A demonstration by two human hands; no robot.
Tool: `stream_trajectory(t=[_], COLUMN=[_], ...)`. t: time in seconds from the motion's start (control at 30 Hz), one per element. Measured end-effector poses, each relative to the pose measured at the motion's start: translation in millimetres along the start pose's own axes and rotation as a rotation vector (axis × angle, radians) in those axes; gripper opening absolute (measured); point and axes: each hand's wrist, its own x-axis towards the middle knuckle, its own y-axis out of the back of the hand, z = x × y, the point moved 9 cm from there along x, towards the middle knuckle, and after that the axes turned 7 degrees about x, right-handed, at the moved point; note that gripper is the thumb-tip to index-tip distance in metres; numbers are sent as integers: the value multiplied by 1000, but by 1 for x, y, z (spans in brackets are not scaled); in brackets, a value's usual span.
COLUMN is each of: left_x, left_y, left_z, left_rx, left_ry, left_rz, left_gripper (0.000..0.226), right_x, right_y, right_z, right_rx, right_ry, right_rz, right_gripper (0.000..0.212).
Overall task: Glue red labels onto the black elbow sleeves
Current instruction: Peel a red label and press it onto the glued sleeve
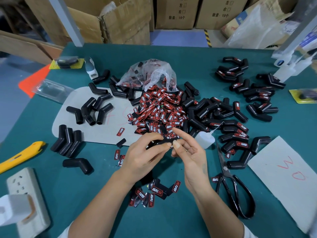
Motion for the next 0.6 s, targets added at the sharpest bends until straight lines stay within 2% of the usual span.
stream_trajectory(t=[0.6], left_x=[1], left_y=[0], left_z=[2], left_rx=[2], left_ry=[10], left_rz=[0], left_gripper=[19], right_x=[0], right_y=[1], right_z=[0], right_rx=[-15], right_ry=[0], right_rz=[-1], right_gripper=[34])
